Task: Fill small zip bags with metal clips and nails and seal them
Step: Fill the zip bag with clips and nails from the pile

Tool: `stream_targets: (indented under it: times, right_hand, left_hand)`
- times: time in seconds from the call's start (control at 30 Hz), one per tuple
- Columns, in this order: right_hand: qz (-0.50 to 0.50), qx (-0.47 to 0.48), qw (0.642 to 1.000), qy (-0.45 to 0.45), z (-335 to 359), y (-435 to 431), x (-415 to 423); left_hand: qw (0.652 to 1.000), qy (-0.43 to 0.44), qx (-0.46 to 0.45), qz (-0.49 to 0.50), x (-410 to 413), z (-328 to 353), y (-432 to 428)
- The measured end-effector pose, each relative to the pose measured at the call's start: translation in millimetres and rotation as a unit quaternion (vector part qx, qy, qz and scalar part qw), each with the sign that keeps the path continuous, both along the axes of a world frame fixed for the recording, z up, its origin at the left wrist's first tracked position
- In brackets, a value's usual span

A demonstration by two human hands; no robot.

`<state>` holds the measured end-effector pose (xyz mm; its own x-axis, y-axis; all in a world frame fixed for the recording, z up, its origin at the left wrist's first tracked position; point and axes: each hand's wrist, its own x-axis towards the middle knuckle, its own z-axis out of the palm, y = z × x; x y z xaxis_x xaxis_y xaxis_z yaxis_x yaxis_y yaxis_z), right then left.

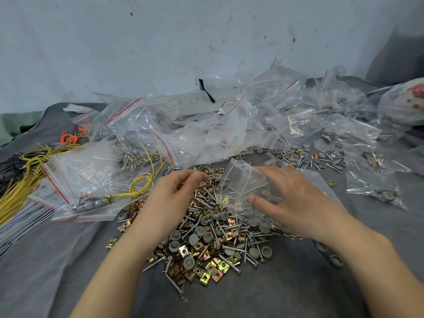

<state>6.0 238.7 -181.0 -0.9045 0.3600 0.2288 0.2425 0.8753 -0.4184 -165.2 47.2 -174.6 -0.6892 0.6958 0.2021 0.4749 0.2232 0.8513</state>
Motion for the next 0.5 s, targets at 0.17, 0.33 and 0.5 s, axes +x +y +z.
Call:
stream_targets:
  times: [0.17, 0.33, 0.5]
  right_hand:
    - [-0.001, -0.002, 1.000, -0.003, 1.7, -1.4, 0.1]
    - [-0.002, -0.002, 1.000, -0.002, 3.7, -3.1, 0.1]
    - [0.003, -0.001, 1.000, 0.003, 3.7, -3.2, 1.1]
  left_hand:
    - [0.964, -0.245, 0.104, -0.030, -1.1, 0.9, 2.9]
    - [0.938, -0.322, 0.120, -0.034, -1.1, 1.9, 5.3]
    - [0.980, -0.194, 0.047, 0.015, 5.8, 5.9, 14.5]
